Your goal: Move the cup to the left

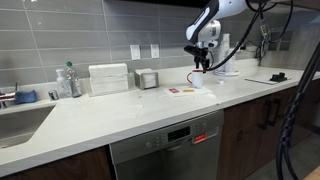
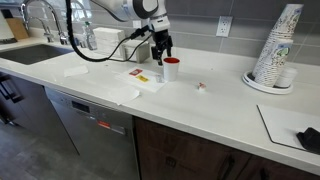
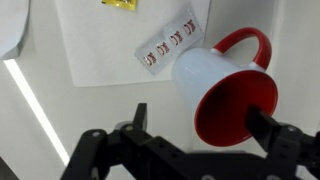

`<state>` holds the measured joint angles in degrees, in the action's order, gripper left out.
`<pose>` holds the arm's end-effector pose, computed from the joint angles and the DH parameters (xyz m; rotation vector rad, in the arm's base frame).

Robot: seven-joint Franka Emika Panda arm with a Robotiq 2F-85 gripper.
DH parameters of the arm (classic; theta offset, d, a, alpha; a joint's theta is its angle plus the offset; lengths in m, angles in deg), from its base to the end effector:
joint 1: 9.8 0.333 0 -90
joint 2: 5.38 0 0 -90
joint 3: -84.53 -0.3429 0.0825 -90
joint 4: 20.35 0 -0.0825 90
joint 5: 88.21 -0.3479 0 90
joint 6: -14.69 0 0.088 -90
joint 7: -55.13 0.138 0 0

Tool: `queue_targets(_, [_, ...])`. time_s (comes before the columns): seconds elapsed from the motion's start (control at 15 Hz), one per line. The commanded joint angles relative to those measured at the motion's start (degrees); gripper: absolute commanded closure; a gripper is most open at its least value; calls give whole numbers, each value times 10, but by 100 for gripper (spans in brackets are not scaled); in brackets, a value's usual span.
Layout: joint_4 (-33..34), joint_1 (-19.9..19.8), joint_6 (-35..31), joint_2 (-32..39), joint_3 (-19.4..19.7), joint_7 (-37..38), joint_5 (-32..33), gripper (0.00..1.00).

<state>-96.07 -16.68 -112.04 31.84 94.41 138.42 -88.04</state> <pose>0.7205 -0.1842 0.3885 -2.0249 2.2983 -0.4073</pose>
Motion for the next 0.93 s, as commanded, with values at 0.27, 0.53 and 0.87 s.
queue_targets(0.27, [96, -6, 50, 78, 5, 9, -27, 0])
queue_targets(0.53, [128, -8, 74, 101, 8, 17, -27, 42])
queue_targets(0.87, [160, -10, 107, 119, 11, 31, -25, 81])
